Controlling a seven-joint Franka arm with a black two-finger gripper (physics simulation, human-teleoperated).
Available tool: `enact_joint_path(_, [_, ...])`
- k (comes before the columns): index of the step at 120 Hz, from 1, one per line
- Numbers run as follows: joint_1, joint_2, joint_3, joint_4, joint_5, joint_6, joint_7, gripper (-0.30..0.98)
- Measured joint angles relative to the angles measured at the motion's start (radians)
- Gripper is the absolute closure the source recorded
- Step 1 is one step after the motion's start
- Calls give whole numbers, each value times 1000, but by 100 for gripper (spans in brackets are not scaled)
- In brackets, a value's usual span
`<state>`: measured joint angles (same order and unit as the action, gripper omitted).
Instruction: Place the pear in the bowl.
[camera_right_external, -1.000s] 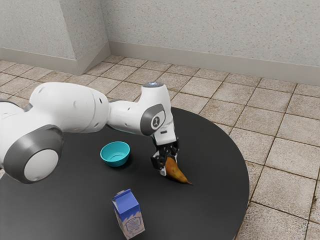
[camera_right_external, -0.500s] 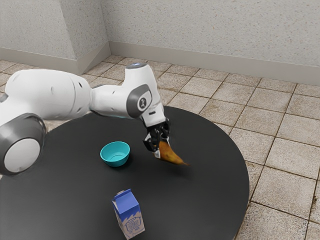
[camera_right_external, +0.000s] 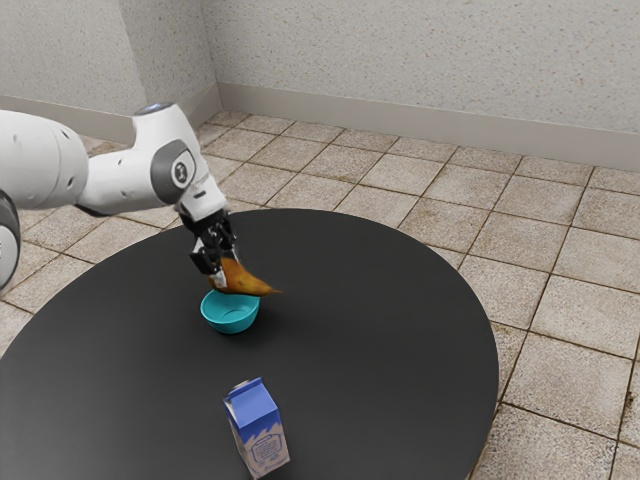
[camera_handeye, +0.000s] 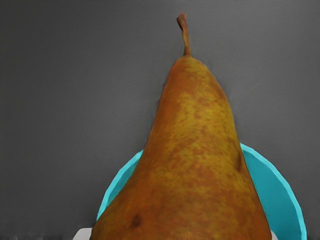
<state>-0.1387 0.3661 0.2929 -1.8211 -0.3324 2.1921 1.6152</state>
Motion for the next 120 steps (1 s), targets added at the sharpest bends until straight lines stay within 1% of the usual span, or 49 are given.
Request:
enact_joint_path(18, [13, 11, 0, -1, 3, 0, -1, 52])
enact_joint_path(44, [14, 11, 0, 3, 4, -10, -6, 27])
enact_joint_path(59, [16, 10, 0, 4, 3, -17, -9, 16])
enact_joint_path(71, [15, 10, 0, 4, 3, -21, -12, 10])
enact_joint_path(105, [15, 6, 0, 13, 1, -29, -16, 3])
enact_joint_path(115, [14, -23, 0, 34, 5, -53, -23, 2])
enact_joint_path(120, [14, -62, 0, 42, 24, -74, -36, 1])
